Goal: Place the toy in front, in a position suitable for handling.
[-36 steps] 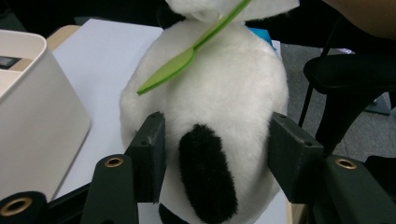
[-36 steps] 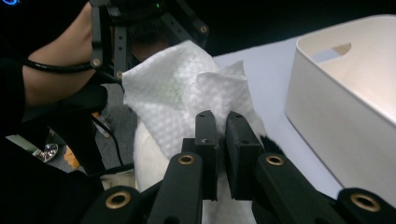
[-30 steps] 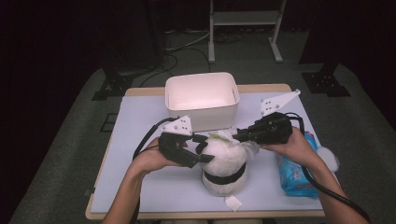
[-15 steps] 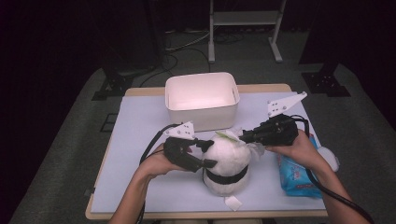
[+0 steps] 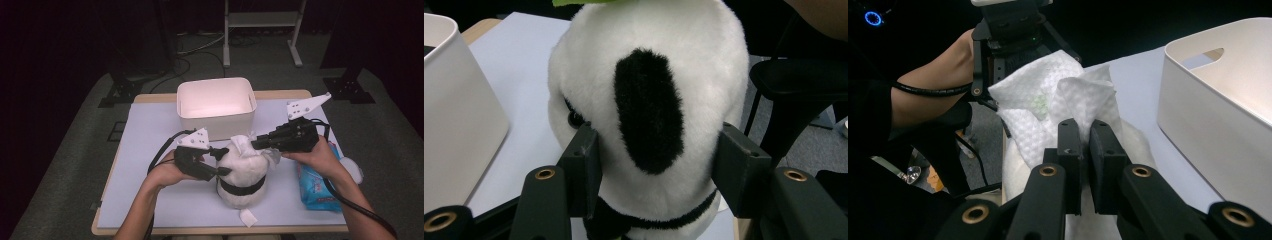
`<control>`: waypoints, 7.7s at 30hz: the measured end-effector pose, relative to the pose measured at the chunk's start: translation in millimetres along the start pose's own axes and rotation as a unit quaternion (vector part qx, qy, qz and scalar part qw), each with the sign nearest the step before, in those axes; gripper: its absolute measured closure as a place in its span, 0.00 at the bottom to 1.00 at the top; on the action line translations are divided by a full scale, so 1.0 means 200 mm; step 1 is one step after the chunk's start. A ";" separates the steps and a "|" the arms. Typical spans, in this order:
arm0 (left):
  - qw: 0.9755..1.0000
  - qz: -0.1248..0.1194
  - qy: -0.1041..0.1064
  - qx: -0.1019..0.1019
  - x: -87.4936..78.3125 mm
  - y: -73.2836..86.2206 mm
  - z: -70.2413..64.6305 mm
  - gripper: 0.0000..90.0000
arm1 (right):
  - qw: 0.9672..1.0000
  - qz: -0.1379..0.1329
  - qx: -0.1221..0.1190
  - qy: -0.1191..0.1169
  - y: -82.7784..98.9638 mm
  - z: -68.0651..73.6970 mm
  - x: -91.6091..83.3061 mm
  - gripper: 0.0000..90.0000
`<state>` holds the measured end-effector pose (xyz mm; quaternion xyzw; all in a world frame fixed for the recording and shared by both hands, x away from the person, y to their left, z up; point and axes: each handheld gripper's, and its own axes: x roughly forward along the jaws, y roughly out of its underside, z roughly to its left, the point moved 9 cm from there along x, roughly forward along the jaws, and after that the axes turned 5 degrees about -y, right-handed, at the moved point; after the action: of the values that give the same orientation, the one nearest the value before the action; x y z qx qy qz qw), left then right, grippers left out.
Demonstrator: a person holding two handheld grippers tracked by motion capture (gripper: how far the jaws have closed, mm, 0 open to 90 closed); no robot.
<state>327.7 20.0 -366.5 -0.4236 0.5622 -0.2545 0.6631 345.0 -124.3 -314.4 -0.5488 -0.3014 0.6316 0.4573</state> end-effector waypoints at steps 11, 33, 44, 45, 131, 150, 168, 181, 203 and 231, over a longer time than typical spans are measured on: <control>1.000 -0.003 -0.016 -0.025 -0.04 0.02 0.06 0.49 | 0.999 0.032 0.022 0.034 0.16 -0.06 -0.04 0.93; 0.999 -0.001 -0.027 -0.036 0.01 -0.02 0.07 0.49 | 0.999 0.033 -0.035 0.011 0.05 0.08 0.05 0.93; 1.000 -0.008 -0.004 0.007 0.04 -0.05 -0.03 0.49 | 0.998 0.039 -0.034 0.038 -0.04 0.02 -0.01 0.93; 1.000 -0.008 -0.004 0.011 0.04 -0.05 -0.03 0.49 | 0.998 0.042 -0.038 0.037 -0.05 0.02 0.00 0.93; 0.999 -0.033 0.012 -0.020 0.13 -0.01 0.01 0.50 | 0.995 0.083 -0.015 0.055 0.04 -0.04 -0.05 0.93; 1.000 -0.007 0.006 0.005 0.08 -0.06 0.00 0.51 | 0.995 0.086 -0.015 0.048 0.03 -0.03 -0.04 0.93; 1.000 -0.013 0.017 0.000 0.12 -0.06 -0.01 0.50 | 0.994 0.097 -0.019 0.050 0.06 -0.02 -0.07 0.93; 1.000 -0.011 0.017 0.001 0.11 -0.06 -0.01 0.50 | 0.993 0.101 -0.035 0.050 0.03 0.01 -0.03 0.93; 0.999 0.004 0.023 -0.028 0.16 0.06 -0.02 0.34 | 0.993 0.103 -0.003 0.053 0.12 -0.04 -0.06 0.93; 0.998 0.056 -0.020 0.019 0.10 0.04 0.03 0.55 | 0.993 0.105 0.016 0.049 0.19 -0.08 0.00 0.94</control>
<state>337.4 10.2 -384.1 -0.3837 0.5667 -0.2195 0.6953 350.8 -141.6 -351.2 -0.6003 -0.2090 0.6529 0.4119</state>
